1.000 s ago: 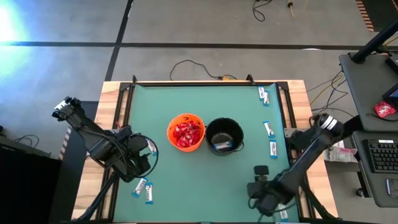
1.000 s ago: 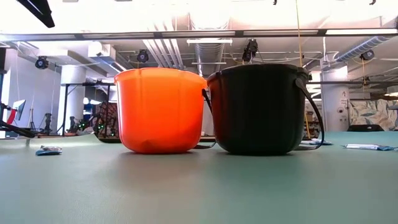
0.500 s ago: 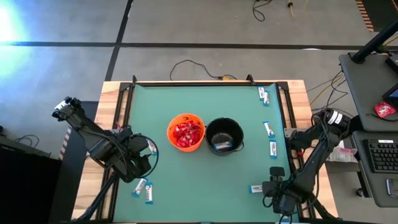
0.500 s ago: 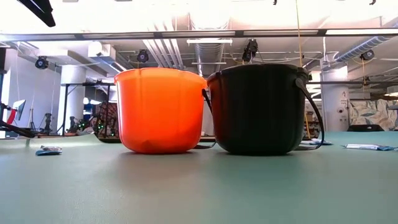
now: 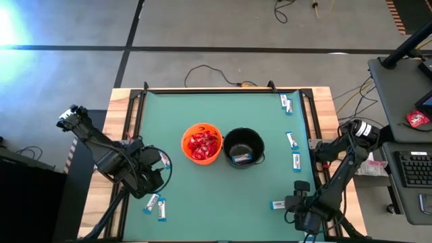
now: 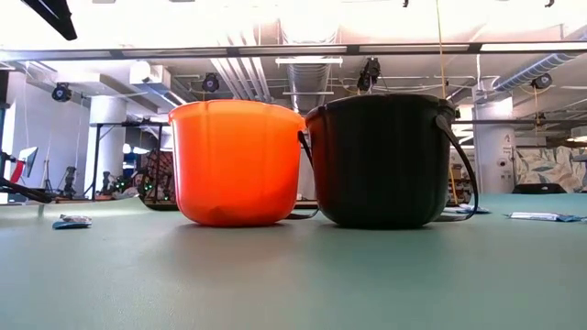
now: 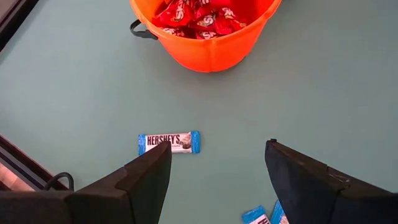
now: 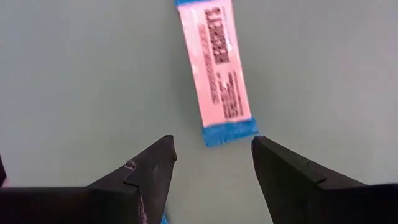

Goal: Sort candy by brand, put in halloween buckets
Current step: Put the white chocolate into the black bucket

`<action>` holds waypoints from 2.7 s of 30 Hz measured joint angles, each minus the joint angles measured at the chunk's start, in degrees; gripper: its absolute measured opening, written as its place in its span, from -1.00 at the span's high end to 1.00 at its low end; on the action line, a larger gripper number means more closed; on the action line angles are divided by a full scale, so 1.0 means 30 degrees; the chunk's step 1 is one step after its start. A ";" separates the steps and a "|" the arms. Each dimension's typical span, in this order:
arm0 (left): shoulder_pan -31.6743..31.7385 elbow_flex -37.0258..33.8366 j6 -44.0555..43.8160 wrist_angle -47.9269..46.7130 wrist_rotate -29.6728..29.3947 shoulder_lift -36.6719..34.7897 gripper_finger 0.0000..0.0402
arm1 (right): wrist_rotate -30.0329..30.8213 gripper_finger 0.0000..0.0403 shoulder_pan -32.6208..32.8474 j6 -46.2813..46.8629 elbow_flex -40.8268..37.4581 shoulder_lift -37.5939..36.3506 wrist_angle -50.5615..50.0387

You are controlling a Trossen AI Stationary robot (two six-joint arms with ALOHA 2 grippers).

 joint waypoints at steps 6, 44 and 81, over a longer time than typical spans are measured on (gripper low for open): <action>0.0007 0.0000 -0.0080 0.0001 -0.0104 0.0000 -0.21 | 0.1106 -0.03 -0.0133 -0.1050 -0.0022 0.0657 0.0733; 0.0007 -0.0007 -0.0322 0.0175 0.0051 -0.0015 -0.21 | 1.1979 -0.02 -0.3244 -0.2262 -0.2366 -0.1425 0.7432; 0.0576 0.0000 -0.0058 -0.0168 0.1109 -0.0015 -0.21 | 1.7419 0.19 -0.4362 -0.3025 -0.3126 0.9250 1.9376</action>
